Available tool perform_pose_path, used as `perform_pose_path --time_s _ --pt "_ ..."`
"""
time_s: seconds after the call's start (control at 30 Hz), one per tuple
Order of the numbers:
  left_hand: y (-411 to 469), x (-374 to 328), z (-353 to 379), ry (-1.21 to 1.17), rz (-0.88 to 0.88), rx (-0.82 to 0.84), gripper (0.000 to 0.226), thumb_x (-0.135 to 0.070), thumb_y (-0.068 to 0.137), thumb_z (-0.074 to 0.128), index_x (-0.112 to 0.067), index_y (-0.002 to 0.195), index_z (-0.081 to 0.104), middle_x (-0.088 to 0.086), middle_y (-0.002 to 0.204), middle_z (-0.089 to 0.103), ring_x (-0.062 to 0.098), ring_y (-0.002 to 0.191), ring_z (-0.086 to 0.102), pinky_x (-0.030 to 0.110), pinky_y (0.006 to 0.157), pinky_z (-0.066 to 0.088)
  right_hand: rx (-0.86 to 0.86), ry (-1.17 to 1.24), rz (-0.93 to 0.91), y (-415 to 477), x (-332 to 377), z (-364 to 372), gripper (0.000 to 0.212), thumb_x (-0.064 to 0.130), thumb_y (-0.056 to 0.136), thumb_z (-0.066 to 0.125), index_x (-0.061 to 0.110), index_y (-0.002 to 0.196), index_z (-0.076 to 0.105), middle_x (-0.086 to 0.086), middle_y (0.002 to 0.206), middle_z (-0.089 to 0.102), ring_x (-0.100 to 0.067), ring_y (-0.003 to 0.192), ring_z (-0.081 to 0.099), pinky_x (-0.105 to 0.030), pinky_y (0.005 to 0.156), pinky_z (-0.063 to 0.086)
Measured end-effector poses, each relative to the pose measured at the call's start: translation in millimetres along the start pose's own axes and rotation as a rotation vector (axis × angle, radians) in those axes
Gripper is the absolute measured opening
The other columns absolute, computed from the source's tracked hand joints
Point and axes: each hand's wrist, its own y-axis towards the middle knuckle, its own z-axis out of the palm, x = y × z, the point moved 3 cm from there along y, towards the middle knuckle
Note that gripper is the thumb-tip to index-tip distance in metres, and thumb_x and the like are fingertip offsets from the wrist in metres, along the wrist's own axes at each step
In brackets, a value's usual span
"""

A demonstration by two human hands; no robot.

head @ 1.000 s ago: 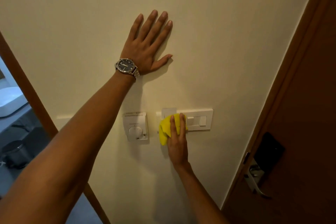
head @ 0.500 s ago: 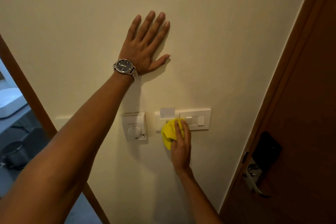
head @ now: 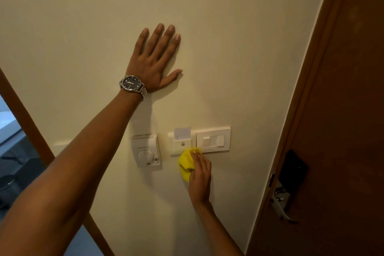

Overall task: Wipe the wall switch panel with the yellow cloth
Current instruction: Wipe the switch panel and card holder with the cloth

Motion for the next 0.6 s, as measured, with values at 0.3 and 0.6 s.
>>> perform_pose_path --time_s 0.3,0.6 --pt "1 1 1 -0.004 0.002 -0.015 0.082 -0.065 0.107 0.039 -0.012 0.168 0.026 0.014 0.172 0.029 0.036 0.16 0.028 0.057 0.129 0.023 -0.014 -0.06 -0.01 2 2 -1 0.045 0.014 0.097 0.042 0.015 0.14 0.056 -0.01 0.14 0.055 -0.02 0.132 0.051 -0.041 0.11 0.047" --pt "2 -1 2 -0.016 -0.004 0.001 0.082 -0.065 0.107 0.04 -0.012 0.167 0.027 0.014 0.172 0.03 0.036 0.16 0.028 0.058 0.129 0.026 0.015 -0.296 -0.131 8 -7 24 0.066 0.006 0.072 0.087 0.009 0.13 0.056 -0.019 0.127 0.06 -0.033 0.116 0.058 -0.041 0.086 0.061"
